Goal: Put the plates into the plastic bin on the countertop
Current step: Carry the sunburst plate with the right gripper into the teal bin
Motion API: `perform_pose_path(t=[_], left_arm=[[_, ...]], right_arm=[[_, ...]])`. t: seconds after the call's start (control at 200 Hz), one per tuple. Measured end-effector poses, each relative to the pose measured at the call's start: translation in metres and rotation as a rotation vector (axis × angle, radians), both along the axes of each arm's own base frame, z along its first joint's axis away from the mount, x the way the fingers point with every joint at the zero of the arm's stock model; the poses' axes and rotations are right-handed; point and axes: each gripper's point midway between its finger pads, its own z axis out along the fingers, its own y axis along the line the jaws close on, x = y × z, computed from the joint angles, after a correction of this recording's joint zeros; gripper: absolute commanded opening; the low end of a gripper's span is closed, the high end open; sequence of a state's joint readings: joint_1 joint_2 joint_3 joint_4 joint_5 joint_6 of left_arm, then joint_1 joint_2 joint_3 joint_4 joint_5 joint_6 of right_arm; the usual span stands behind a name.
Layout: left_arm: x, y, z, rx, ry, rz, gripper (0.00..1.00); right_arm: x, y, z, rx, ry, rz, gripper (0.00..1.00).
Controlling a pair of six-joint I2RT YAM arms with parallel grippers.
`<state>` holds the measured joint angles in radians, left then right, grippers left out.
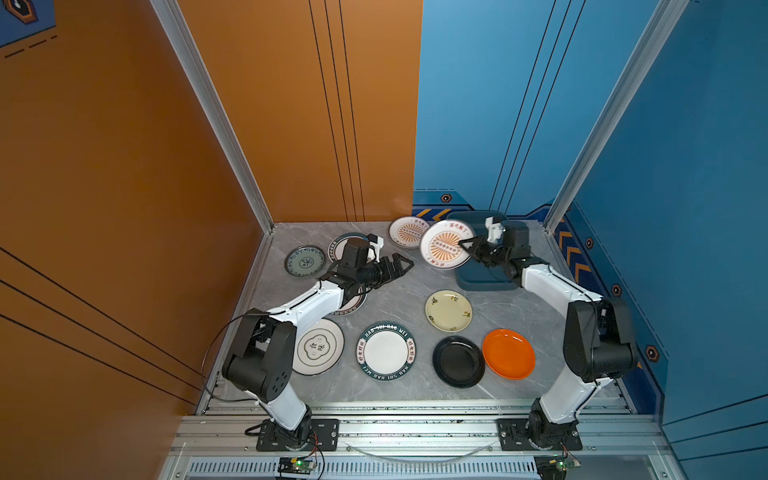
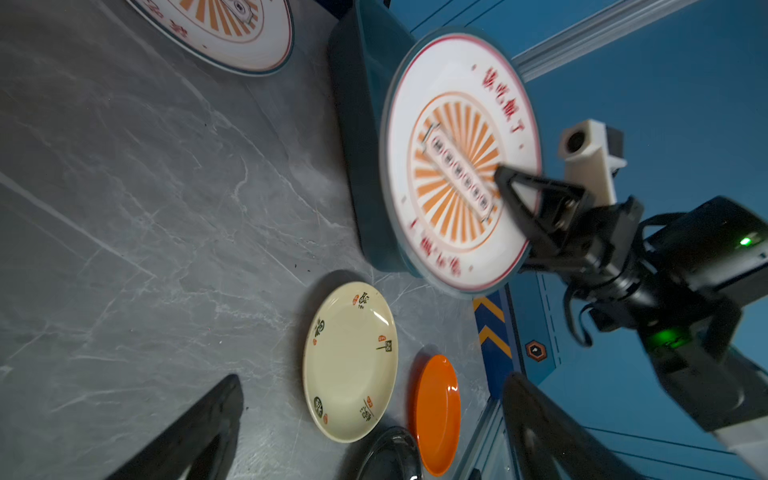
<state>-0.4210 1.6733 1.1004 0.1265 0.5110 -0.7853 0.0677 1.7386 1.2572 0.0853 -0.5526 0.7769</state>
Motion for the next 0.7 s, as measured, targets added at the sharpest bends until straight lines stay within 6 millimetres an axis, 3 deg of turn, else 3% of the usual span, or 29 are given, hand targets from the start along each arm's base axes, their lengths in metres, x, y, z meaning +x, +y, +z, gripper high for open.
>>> perform_pose_path(t=[0.11,0.195,0.25,0.315,0.421,0.581,0.701], left_arm=[[0.001,-0.020,-0.019,0.041,0.013,-0.056,0.98],[0.002,-0.039,-0.032,0.075,0.014,-0.110,0.98],[0.003,-0.049,-0.040,0.095,0.019,-0.136,0.98],[0.003,-0.058,-0.048,0.122,0.022,-0.165,0.98],[-0.001,-0.065,-0.062,0.175,0.038,-0.201,0.98],[-0.002,-0.072,-0.077,0.232,0.050,-0.236,0.99],[0.000,-0.075,-0.088,0.258,0.059,-0.255,0.97]], right_arm=[[0.031,-0.061,0.029,-0.037,-0.045,-0.144,0.00],[0.055,-0.084,0.042,-0.044,-0.073,-0.195,0.00],[0.071,-0.093,0.038,-0.046,-0.068,-0.216,0.00],[0.087,-0.098,0.024,-0.044,-0.041,-0.226,0.00],[0.105,-0.098,-0.024,-0.042,0.057,-0.231,0.00],[0.101,-0.093,-0.094,-0.073,0.223,-0.246,0.00],[0.097,-0.088,-0.110,-0.091,0.271,-0.249,0.00]])
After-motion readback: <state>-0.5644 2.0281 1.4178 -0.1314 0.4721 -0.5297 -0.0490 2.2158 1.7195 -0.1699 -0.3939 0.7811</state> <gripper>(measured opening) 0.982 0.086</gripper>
